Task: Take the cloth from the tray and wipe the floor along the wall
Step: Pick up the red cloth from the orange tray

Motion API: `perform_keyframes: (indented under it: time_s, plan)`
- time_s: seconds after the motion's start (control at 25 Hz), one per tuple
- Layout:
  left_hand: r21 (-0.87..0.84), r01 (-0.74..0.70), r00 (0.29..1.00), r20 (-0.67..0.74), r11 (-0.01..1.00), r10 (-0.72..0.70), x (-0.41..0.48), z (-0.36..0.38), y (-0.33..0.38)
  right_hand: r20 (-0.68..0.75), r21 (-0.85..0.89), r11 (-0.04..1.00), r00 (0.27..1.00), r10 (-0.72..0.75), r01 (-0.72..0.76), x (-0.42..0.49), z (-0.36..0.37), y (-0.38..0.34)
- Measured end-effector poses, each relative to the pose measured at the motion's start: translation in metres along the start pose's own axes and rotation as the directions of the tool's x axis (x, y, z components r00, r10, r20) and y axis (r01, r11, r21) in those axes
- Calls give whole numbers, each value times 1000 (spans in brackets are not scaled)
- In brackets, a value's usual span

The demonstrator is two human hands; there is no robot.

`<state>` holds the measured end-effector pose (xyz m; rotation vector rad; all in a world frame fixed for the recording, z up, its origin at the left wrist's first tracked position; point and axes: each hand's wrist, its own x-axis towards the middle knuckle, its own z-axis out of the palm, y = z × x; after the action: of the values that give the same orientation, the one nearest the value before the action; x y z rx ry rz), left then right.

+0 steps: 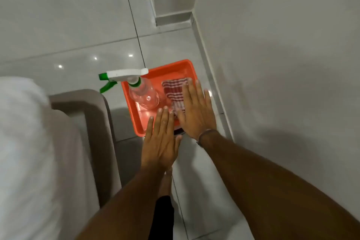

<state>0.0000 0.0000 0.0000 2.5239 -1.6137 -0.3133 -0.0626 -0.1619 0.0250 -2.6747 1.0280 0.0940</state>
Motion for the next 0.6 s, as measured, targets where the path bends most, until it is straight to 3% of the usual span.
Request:
perform_keyframes:
  time_s: [0.16,0.32,0.6]
  plan:
    - [-63,68,997,48,996,-65,21,56,-23,143,-36,999,990,-15,20,58,68,14]
    - [-135,81,996,46,988,-75,29,91,-33,189,-44,996,979,-74,83,82,118,37]
    - [-96,57,997,63,994,-51,29,95,-35,229,-29,996,971,-71,80,100,128,40]
